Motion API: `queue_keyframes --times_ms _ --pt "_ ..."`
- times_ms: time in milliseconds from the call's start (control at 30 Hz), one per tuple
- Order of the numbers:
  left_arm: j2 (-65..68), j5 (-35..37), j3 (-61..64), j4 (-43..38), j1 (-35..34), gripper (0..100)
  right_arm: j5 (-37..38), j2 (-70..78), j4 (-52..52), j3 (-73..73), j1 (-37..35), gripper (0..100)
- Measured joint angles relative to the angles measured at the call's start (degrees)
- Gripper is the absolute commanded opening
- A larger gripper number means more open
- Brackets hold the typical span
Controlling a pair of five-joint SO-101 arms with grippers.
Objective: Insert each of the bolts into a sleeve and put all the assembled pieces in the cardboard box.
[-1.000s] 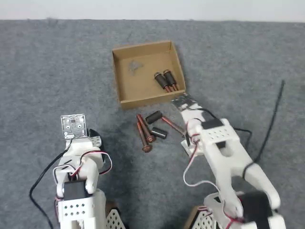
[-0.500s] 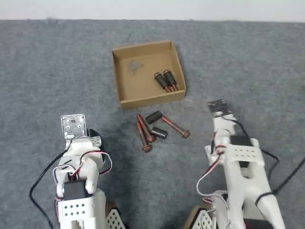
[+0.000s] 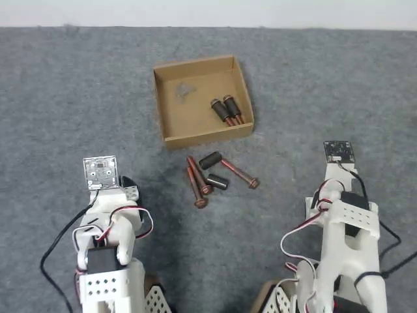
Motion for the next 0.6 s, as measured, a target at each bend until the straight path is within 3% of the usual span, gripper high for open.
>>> queue_keyframes --times_ms 167,600 --pt "0.0 0.0 -0.3 0.1 1.4 2 0.0 0.0 0.0 0.0 0.3 0.6" --pt "1.9 0.0 -26.1 18.8 5.4 2 0.0 0.0 0.0 0.0 0.3 0.6"
